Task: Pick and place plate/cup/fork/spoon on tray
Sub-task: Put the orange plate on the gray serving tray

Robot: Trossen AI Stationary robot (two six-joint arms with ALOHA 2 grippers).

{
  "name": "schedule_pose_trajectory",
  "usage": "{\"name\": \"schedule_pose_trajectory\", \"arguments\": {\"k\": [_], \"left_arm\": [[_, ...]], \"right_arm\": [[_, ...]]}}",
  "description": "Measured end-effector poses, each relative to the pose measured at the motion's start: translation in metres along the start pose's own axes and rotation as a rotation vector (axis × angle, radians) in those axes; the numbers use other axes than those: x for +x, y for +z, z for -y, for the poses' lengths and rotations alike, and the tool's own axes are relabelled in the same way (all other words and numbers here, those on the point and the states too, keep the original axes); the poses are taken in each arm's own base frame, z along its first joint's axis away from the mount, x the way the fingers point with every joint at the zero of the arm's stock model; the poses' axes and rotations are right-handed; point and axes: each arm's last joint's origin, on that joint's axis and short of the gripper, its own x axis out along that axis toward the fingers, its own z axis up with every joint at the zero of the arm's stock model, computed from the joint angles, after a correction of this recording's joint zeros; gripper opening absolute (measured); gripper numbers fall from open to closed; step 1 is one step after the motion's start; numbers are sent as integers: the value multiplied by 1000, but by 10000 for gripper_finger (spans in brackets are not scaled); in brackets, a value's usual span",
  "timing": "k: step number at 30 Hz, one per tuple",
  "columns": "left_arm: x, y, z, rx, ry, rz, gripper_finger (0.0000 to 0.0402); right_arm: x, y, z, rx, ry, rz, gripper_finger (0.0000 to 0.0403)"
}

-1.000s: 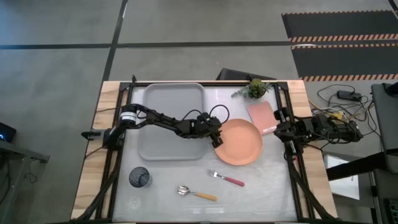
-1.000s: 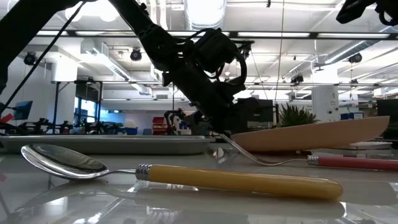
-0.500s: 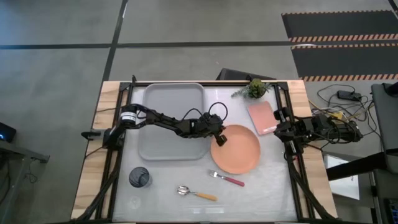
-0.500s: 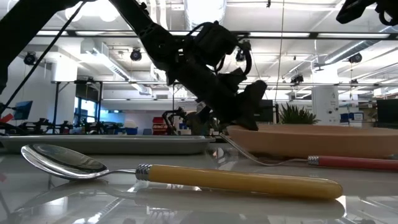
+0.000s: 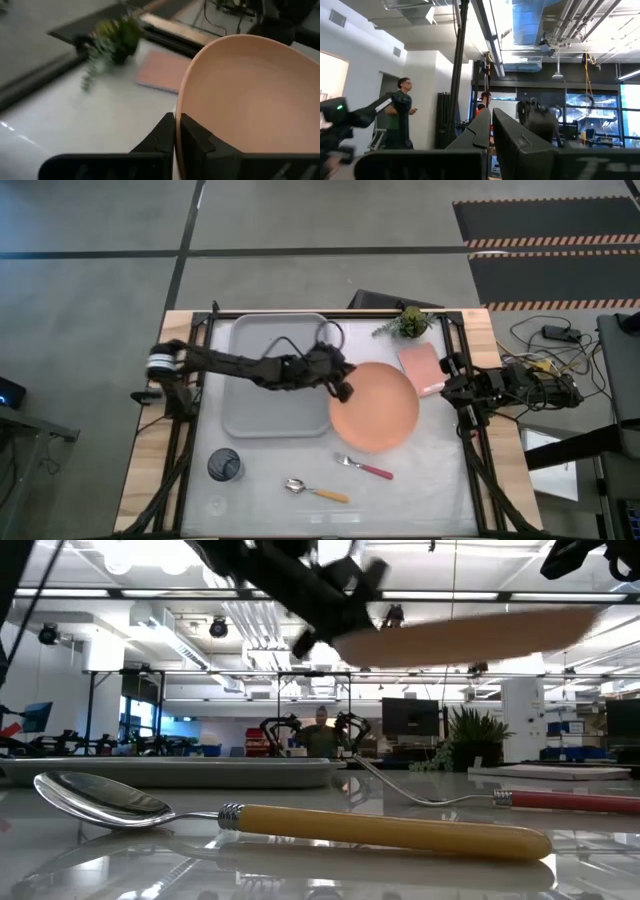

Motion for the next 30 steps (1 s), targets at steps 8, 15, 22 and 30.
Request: {"name": "schedule_pose_trajectory", "arguments": {"k": [8,15,22,30], "left_arm": [[-83,19,-39,36,292,16,0],[-131,-4,-87,-86,570,105,0],[-151,-54,-129,-271,775,167,0],[-151,-94,-147,-354,839,135,0]], "right_arm": [[0,0,0,-1,1,-1,9],[0,0,0,-3,0,-1,9],[0,0,0,-4,0,-1,9],[0,0,0,-5,0,-2,9]]}}
